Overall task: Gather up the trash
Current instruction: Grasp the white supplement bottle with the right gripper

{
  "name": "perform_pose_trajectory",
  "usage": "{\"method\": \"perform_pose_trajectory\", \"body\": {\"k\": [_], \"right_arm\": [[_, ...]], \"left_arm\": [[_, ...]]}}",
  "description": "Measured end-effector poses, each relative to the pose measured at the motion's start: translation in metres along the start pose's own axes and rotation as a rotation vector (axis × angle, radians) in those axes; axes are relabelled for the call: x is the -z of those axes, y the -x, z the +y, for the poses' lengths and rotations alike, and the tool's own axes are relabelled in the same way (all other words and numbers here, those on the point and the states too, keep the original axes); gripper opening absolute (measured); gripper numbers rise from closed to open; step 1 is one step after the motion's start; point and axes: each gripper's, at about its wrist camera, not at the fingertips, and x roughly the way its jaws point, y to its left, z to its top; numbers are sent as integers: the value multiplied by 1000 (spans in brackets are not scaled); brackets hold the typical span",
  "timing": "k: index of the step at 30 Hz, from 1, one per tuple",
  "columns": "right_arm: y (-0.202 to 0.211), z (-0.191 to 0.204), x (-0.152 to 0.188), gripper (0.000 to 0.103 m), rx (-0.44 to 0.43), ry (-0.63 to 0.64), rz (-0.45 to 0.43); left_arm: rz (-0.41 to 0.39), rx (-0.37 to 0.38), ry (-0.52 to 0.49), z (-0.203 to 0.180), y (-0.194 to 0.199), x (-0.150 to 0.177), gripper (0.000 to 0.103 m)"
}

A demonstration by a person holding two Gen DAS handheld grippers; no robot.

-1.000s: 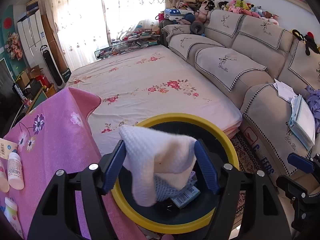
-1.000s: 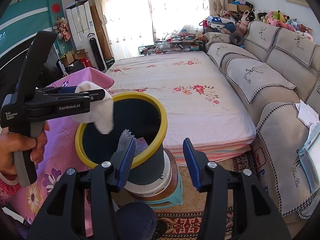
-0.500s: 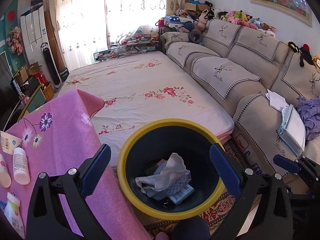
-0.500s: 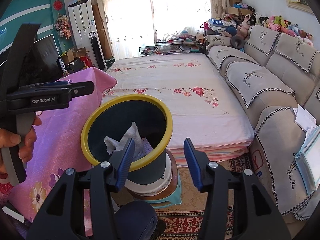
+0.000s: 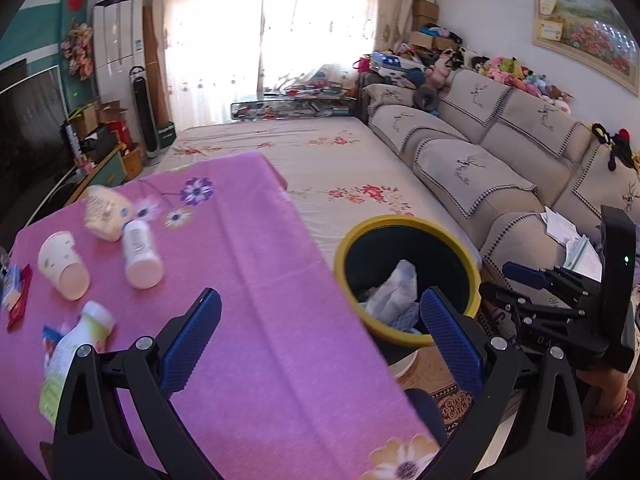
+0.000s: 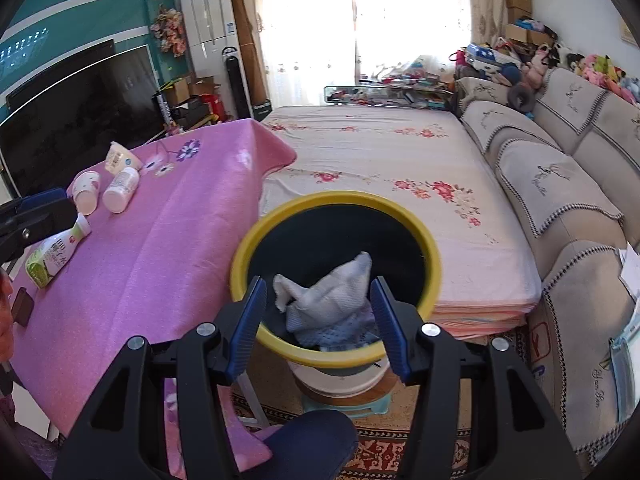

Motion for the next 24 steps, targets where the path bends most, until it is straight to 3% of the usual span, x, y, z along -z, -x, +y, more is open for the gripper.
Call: {"method": "perform_pose_trajectory", "body": {"k": [7, 12, 19, 24], "right_arm": [[-29, 98, -34, 52, -173, 105, 10], [-56, 176, -61, 52, -308, 183, 33], [-116, 265, -96, 52, -334, 252, 80], [-172, 290, -112, 52, -273, 231, 133]], "left_arm": [[-14, -169, 167, 114, 59, 47, 98], [-33, -254, 242, 176, 89, 74, 98], [-33, -271, 282, 211, 104, 89, 98], [-37, -264, 290, 223, 110, 90, 98]]}}
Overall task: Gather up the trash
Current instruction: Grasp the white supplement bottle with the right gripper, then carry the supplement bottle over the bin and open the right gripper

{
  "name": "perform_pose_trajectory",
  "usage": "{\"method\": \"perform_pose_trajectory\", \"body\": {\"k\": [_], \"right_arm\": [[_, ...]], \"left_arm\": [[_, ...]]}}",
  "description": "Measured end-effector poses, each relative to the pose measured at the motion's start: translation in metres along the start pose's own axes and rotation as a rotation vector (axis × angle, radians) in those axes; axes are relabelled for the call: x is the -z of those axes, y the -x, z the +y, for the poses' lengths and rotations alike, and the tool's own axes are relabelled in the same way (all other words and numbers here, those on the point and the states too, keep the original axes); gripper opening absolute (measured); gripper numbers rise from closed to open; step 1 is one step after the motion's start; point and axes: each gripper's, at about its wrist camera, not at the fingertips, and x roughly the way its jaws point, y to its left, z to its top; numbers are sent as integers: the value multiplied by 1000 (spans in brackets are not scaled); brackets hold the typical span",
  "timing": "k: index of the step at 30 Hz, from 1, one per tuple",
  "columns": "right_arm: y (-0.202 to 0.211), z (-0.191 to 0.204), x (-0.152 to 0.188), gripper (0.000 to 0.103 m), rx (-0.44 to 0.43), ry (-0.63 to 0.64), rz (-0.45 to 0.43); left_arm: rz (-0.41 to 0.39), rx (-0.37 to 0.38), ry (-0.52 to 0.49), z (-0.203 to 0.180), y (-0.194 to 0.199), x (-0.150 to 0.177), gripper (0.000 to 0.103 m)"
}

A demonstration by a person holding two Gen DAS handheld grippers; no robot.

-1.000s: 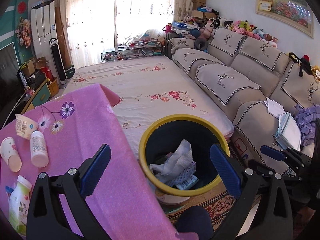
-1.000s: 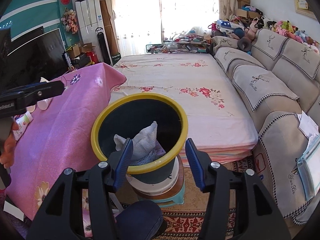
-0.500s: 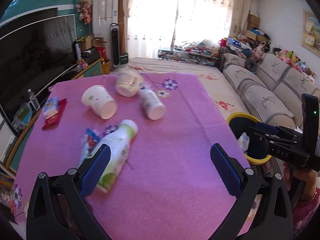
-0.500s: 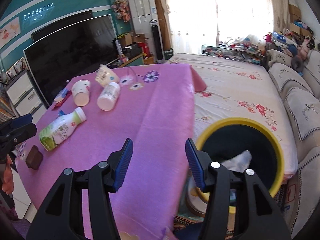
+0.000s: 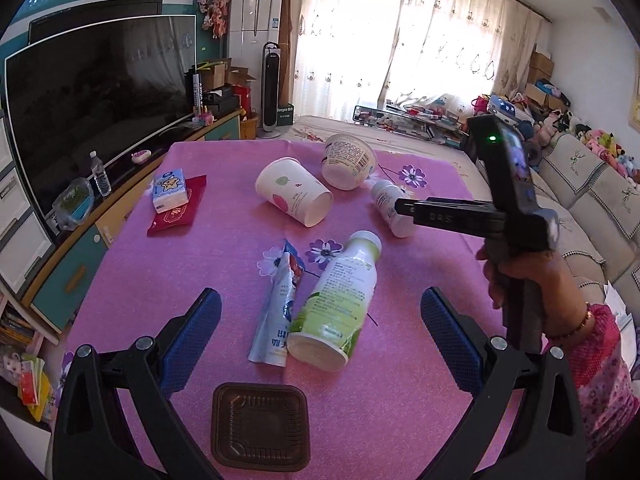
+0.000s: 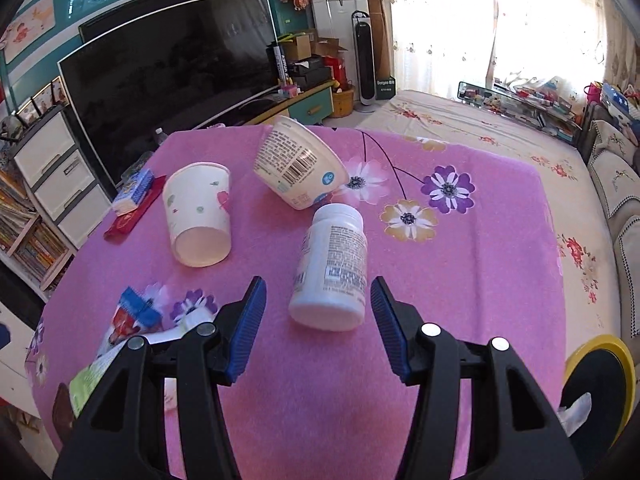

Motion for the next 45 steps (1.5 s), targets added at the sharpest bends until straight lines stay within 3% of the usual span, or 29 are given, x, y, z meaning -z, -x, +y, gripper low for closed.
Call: {"method": "perform_pose_trajectory", "body": {"k": [7, 10, 11, 18, 24, 32, 39, 45], "right_arm": [[-48, -3, -12, 52, 28, -36, 68], [-54, -4, -13, 51, 32, -35, 76], [-55, -3, -13, 45, 37, -29, 82], [-43, -2, -2, 45, 23, -6, 89], [-1, -9, 17, 45, 1, -7, 52], [86, -23, 64, 45, 7, 8, -30], [159, -59, 115, 45, 70, -34, -70], [189, -106, 150, 45, 169, -91, -50]], "left_arm": [[16, 9, 7, 3, -7, -1, 98], [26, 11, 6, 0, -13, -1, 98], [30, 11, 5, -1, -15, -1, 98], [42, 15, -4, -8, -23, 1, 98], [33, 24, -27, -19, -20, 1, 98], [20, 41, -62, -41, -11, 5, 98], [14, 53, -96, -64, -4, 11, 98], [15, 59, -111, -78, -2, 16, 98]]}}
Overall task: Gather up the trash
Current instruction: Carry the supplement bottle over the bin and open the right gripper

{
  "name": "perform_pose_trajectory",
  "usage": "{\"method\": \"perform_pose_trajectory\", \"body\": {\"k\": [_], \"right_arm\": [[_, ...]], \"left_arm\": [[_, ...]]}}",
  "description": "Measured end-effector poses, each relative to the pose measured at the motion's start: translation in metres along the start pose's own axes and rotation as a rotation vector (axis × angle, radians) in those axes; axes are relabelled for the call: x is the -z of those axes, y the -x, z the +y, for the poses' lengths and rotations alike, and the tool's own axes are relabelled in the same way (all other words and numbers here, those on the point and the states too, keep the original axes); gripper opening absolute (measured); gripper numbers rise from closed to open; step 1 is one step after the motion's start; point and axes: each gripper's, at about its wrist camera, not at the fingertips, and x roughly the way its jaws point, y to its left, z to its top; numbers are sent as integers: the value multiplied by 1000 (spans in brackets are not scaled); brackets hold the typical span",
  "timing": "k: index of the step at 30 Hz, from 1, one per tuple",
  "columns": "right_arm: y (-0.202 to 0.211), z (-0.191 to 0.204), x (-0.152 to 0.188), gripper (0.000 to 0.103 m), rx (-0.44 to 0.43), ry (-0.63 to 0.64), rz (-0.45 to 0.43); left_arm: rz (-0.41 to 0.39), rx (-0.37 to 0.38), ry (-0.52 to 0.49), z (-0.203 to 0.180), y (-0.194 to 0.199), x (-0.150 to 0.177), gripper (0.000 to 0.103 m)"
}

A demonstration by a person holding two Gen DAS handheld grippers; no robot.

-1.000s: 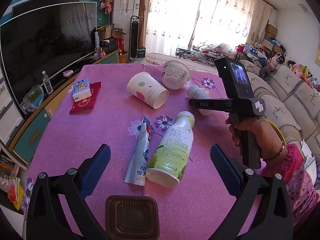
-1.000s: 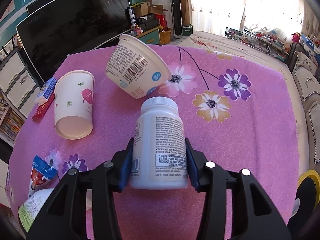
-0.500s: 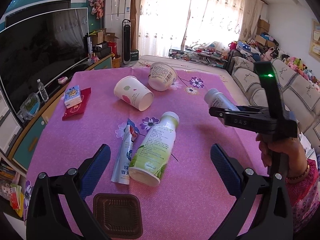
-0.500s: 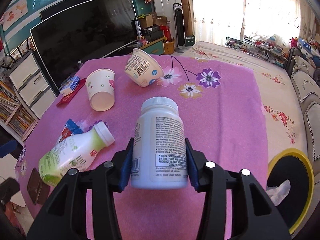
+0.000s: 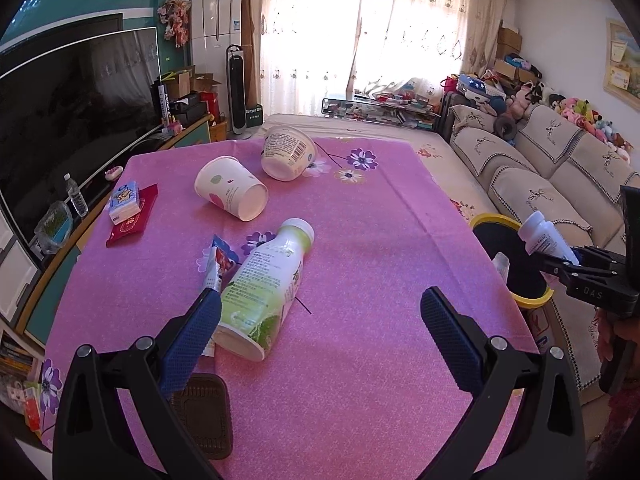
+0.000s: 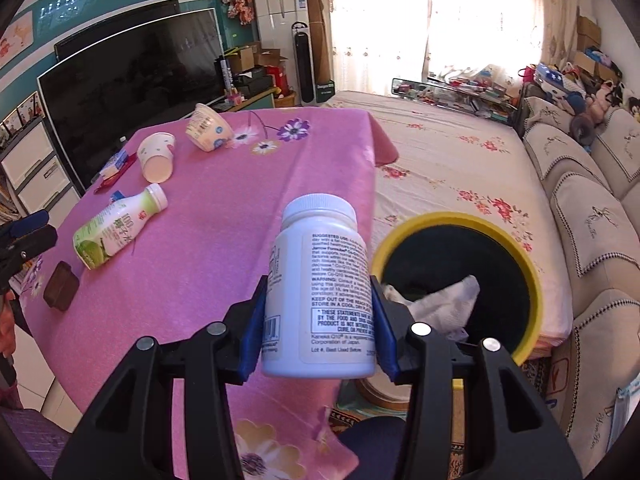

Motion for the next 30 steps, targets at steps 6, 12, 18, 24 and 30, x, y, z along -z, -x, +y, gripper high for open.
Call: {"method": "perform_pose_trajectory", "body": {"k": [6, 12, 18, 24, 30], "right_arm": [[-10, -63, 16, 45, 90, -101, 33], [-29, -104, 20, 45, 129, -158, 56], [-58, -127, 17, 45, 138, -191, 92], [-77, -133, 9, 53, 130, -207, 96], [-71, -120, 5, 60, 123, -192, 69]], "left_arm": [[15, 10, -17, -16, -1, 4, 98], [19, 5, -22, -22, -4, 3, 98], [29, -2, -35, -27, -8, 1, 98], [41, -9, -28, -24, -16, -1, 98], [39, -3, -28, -24, -18, -3, 98]]}}
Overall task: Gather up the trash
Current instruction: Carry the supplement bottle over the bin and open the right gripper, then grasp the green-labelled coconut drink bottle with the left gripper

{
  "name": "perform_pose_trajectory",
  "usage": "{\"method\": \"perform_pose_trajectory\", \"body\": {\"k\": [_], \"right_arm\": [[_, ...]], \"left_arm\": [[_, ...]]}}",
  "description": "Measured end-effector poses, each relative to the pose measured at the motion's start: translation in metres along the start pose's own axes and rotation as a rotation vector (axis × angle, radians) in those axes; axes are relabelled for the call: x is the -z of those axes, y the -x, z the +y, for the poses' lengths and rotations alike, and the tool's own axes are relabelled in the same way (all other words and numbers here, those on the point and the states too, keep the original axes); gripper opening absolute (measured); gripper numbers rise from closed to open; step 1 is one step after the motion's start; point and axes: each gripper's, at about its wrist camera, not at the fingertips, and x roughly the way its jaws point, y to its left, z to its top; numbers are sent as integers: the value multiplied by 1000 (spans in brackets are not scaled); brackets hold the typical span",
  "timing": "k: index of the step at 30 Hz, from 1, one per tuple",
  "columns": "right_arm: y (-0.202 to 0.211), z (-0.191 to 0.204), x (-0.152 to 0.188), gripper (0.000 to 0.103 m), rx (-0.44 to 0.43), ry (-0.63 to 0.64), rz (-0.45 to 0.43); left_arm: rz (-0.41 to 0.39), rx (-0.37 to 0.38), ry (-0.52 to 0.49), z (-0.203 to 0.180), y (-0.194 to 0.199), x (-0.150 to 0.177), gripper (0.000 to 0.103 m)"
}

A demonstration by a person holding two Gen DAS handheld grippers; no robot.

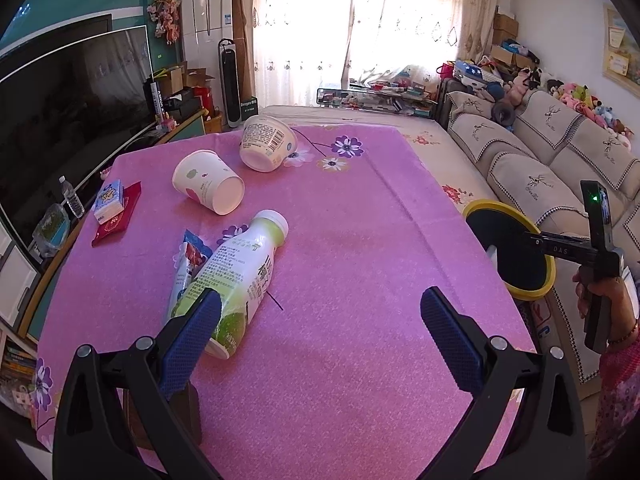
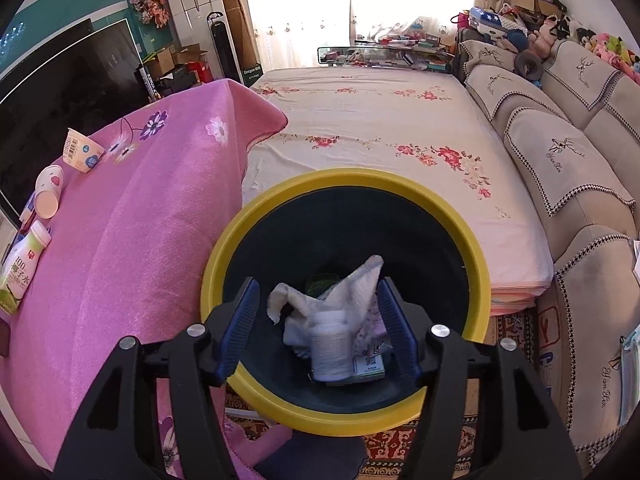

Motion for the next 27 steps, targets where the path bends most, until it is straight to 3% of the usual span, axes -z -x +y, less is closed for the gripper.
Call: {"method": "perform_pose_trajectory", "body": {"k": [11, 16, 27], "right_arm": [[22, 39, 6, 64, -48, 64, -23], [22, 53, 6, 65, -61, 92, -16], [13, 73, 5, 65, -90, 125, 6]], "left_arm": [[-1, -7, 13, 26, -3, 5, 98], [5, -13, -32, 43, -11, 1, 98], [99, 72, -96, 66, -57, -5, 98]]}}
